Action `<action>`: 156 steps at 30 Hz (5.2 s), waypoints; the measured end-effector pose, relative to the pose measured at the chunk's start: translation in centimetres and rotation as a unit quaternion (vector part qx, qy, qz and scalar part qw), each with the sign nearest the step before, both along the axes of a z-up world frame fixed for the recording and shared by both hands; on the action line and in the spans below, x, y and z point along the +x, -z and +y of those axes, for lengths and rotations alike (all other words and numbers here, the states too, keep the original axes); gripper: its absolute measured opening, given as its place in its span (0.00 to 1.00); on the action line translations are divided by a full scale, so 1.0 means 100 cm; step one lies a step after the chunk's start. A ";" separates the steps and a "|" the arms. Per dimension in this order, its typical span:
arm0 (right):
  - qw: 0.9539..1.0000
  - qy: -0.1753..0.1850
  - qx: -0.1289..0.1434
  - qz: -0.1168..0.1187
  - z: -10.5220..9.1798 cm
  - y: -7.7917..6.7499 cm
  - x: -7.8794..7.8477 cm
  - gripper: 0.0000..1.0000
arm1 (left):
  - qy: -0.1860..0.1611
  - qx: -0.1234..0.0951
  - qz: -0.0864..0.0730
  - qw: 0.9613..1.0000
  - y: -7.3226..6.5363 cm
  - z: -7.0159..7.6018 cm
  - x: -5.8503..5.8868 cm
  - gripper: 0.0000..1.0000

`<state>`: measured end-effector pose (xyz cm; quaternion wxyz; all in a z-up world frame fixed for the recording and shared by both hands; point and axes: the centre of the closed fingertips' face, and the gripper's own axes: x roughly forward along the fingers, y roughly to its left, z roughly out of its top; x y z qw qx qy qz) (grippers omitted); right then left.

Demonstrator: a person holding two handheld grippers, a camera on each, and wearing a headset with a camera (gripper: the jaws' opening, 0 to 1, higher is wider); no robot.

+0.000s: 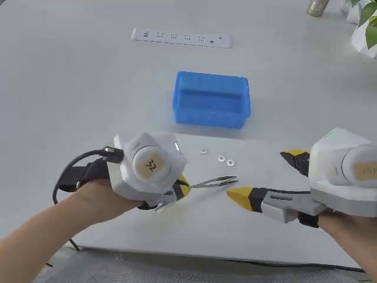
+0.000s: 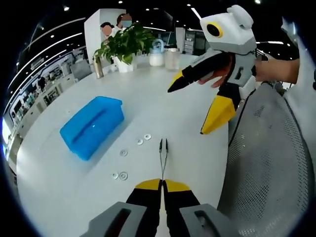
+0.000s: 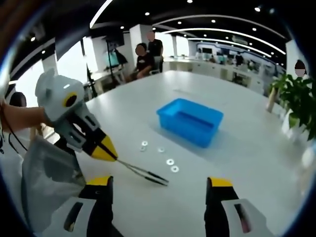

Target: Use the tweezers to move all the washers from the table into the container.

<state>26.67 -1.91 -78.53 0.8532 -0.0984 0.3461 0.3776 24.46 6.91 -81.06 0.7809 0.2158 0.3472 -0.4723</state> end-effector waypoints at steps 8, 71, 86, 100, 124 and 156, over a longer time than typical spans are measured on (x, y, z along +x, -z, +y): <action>0.999 -0.033 -0.020 -0.002 0.014 0.003 -0.009 0.71 | -0.018 -0.024 -0.026 0.999 -0.038 -0.005 0.005 0.00; 0.958 -0.269 -0.084 -0.044 0.108 0.031 -0.024 0.03 | -0.010 -0.042 -0.072 0.996 -0.061 -0.009 -0.006 0.00; 0.964 -0.253 -0.065 -0.041 0.104 0.007 -0.023 0.04 | -0.115 -0.117 -0.085 0.983 -0.089 0.020 -0.005 0.45; 0.969 -0.232 -0.051 -0.069 0.103 -0.026 0.002 0.04 | -0.201 -0.124 -0.124 0.964 -0.097 0.046 -0.005 0.85; 0.980 -0.185 -0.010 -0.073 0.121 -0.048 0.061 0.04 | -0.255 -0.103 -0.101 0.956 -0.075 0.062 -0.009 0.99; 0.988 -0.145 0.006 -0.042 0.128 -0.008 0.105 0.04 | -0.268 -0.079 -0.091 0.956 -0.053 0.062 -0.006 0.98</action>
